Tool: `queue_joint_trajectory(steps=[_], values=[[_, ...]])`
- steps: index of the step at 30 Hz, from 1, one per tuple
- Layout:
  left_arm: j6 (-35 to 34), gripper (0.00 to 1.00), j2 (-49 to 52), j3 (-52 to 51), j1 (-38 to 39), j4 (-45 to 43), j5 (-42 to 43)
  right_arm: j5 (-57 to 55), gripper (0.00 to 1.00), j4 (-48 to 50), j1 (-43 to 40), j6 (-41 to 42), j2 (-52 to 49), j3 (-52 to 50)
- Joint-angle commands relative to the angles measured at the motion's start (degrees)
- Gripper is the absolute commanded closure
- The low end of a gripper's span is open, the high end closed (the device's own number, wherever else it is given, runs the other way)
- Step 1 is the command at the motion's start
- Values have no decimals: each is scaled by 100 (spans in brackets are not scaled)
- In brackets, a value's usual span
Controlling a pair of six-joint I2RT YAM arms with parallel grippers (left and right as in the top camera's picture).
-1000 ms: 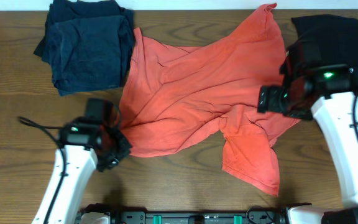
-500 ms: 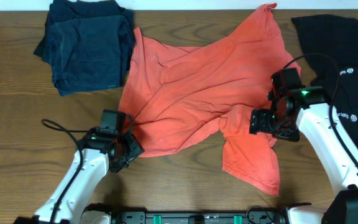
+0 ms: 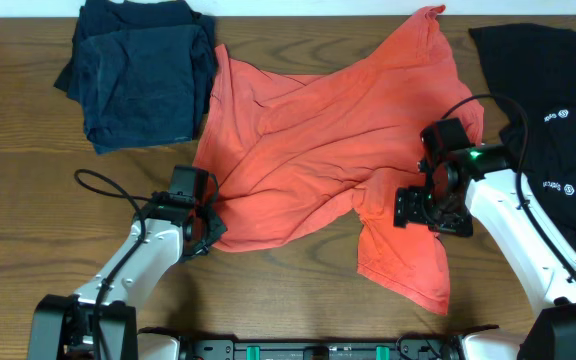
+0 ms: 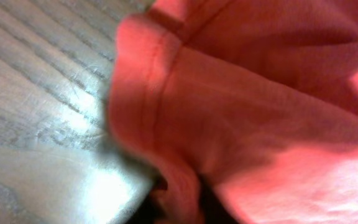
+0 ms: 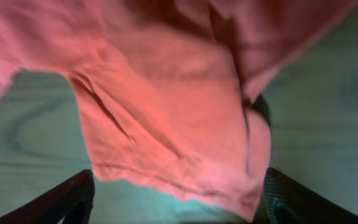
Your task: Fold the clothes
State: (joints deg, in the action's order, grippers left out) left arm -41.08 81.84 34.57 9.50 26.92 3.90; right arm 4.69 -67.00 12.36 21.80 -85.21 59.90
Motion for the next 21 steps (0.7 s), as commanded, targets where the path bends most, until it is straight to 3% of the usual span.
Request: queue_joint_trajectory(steps=[1, 11, 21], values=[[48, 94, 234, -184, 13, 13, -79, 28, 17, -256, 66, 293, 133, -72], [50, 94, 234, -184, 13, 13, -186, 50, 21, -457, 608, 1185, 570, -903], [50, 94, 234, -184, 13, -31, -354, 157, 32, 286, 1097, 2162, 892, -2323]])
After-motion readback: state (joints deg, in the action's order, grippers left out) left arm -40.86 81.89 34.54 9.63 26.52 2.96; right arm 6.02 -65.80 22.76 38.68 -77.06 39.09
